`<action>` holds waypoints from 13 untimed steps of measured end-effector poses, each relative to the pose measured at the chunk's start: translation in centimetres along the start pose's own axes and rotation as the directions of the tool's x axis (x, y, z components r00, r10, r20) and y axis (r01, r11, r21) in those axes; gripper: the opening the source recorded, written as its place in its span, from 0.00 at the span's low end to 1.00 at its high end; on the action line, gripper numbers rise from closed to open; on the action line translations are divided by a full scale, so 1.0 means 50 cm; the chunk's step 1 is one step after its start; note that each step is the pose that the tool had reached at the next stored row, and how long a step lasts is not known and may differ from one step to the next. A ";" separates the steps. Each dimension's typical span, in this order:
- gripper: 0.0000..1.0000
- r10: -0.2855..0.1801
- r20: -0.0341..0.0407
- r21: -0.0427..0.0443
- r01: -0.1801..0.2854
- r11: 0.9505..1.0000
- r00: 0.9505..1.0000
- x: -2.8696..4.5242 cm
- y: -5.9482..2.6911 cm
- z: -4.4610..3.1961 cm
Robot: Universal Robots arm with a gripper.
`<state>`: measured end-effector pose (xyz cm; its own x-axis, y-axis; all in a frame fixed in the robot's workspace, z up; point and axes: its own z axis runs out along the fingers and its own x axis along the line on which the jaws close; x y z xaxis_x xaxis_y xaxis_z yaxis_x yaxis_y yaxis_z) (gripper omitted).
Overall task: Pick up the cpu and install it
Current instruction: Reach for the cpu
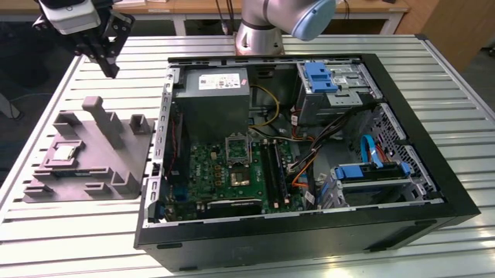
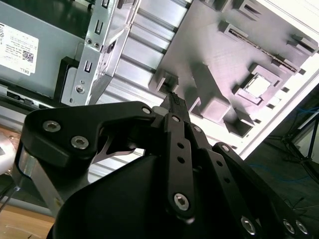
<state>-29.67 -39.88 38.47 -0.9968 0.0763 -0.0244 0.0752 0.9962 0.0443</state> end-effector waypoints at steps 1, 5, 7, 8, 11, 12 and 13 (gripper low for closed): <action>0.11 0.000 0.000 0.000 0.000 1.000 1.000 0.002 0.000 0.000; 0.11 0.000 0.000 0.000 0.000 1.000 1.000 0.010 -0.001 0.000; 0.11 0.000 0.000 0.000 0.000 1.000 1.000 0.013 -0.001 0.000; 0.11 0.000 0.000 0.000 0.000 1.000 1.000 0.015 -0.001 0.000; 0.11 0.000 0.000 0.000 0.000 1.000 1.000 0.020 -0.002 0.000; 0.11 0.000 0.000 0.000 0.000 1.000 1.000 0.022 -0.002 0.000; 0.11 0.000 0.000 0.000 0.000 1.000 1.000 0.024 -0.002 0.000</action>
<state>-30.87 -39.88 38.43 -0.9968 0.0762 -0.0245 0.0751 0.9962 0.0443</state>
